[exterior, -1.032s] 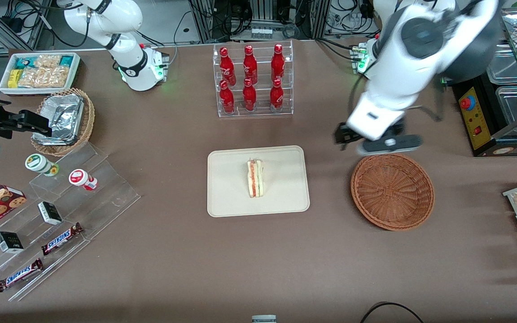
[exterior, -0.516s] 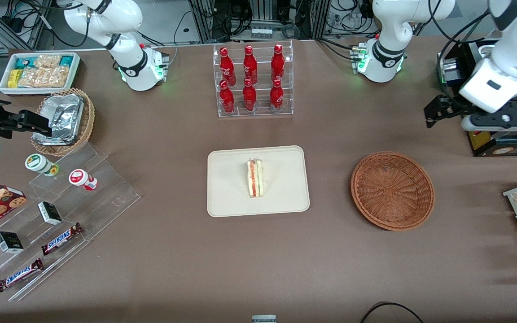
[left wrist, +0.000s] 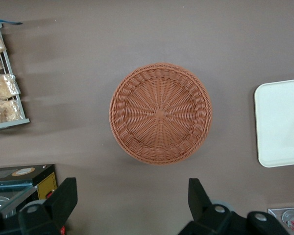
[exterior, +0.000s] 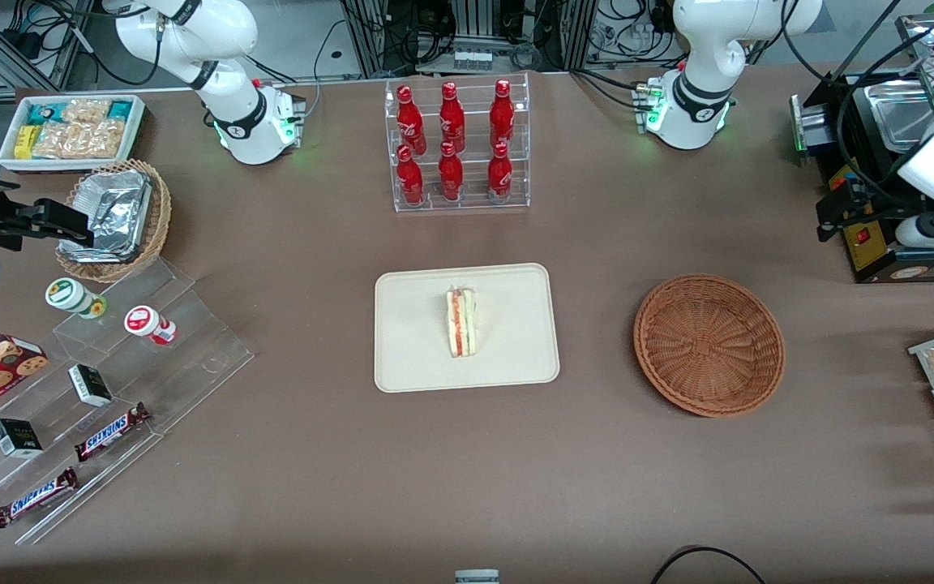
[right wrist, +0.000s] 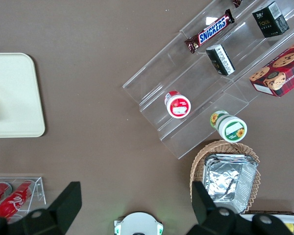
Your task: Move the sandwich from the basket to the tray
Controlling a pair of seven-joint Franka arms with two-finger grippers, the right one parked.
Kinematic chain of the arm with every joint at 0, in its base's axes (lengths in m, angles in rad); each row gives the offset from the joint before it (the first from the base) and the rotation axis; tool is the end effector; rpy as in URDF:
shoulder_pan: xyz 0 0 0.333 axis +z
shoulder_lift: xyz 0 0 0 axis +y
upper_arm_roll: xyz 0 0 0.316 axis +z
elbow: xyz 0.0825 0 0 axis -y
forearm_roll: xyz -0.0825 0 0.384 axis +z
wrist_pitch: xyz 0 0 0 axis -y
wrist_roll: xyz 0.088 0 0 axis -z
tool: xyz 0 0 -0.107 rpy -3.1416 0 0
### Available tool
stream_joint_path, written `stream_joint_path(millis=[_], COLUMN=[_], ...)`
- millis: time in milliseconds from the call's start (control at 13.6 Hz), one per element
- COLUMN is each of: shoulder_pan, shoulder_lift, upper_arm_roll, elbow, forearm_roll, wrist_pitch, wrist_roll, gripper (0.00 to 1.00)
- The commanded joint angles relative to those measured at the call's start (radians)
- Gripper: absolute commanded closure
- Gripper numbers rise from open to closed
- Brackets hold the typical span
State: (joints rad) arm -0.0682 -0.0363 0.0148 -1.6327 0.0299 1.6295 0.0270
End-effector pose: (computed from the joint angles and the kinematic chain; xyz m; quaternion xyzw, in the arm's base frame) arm 0.5478 -0.0261 0.6204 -0.9989 0.0408 -0.0167 0.0144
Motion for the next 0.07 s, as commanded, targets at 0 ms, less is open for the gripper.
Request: stream_joint_path(millis=[0], shoulder_pan=[0.005], shoulder_lift=[0.056], upper_arm_roll=[-0.006], elbow=[0.079], forearm_roll=[-0.002], wrist_pitch=[-0.039], wrist_roll=[0.014], gripper=[0.00])
